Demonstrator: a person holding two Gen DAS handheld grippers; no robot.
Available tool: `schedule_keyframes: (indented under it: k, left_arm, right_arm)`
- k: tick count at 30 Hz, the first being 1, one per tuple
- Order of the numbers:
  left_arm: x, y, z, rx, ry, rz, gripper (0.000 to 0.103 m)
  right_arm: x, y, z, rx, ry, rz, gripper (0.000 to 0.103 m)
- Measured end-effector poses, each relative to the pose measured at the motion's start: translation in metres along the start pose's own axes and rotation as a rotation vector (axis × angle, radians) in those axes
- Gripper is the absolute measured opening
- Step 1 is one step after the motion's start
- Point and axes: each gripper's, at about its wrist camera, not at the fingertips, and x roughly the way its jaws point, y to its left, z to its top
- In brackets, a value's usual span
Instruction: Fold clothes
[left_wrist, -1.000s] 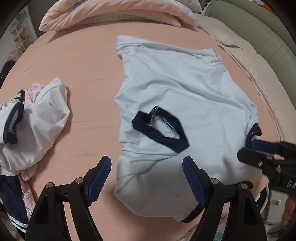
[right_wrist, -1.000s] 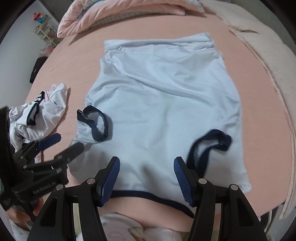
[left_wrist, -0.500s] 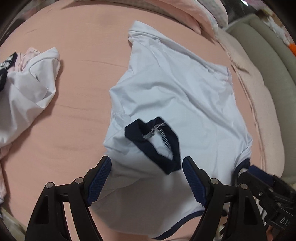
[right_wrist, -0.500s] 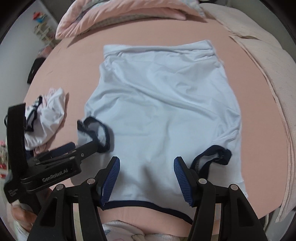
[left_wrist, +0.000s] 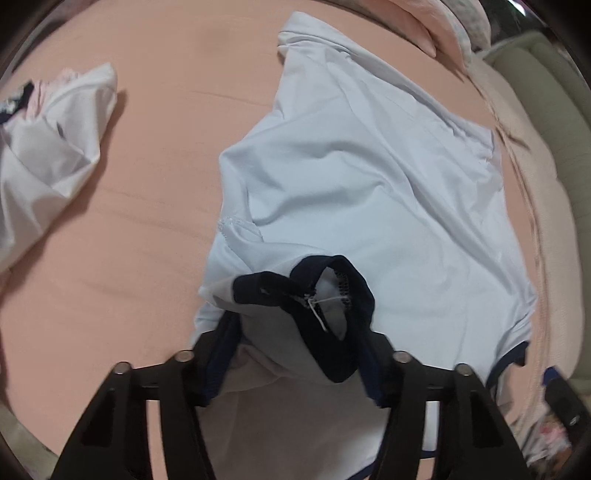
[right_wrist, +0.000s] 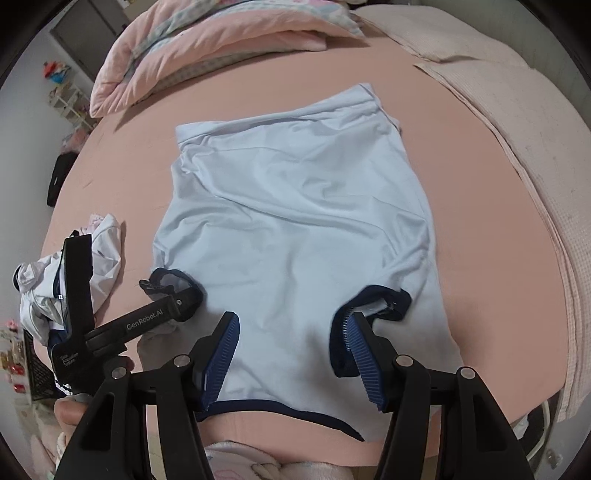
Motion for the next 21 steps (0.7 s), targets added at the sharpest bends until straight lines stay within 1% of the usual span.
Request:
schedule_keyframes:
  k: [1,3,7,13,17,21]
  left_arm:
    - [-0.001,-0.002,-0.002,0.012,-0.010,0.005,0.040]
    - [-0.001,-0.004,-0.004,0.022,-0.019,0.019,0.032]
    - [-0.003,-0.007,-0.005,0.013,-0.031,0.031,0.023]
    - [-0.010,-0.009,-0.005,0.009,-0.028,0.041,0.017]
    - [-0.015,-0.008,-0.005,-0.005,-0.026,0.025,0.016]
    - [-0.019,-0.010,-0.006,0.012,-0.029,0.012,0.015]
  right_arm:
    - [-0.001,-0.002,0.000,0.005,-0.002,0.000,0.060]
    - [-0.003,-0.005,0.000,0.012,-0.001,0.008,0.060]
    - [-0.010,-0.007,-0.003,0.001,-0.010,0.011,0.060]
    - [-0.016,-0.014,-0.008,-0.009,-0.005,0.010,0.060]
    - [-0.018,-0.017,-0.010,-0.006,-0.004,0.018,0.060]
    - [-0.018,-0.013,-0.010,-0.018,-0.010,0.031,0.060]
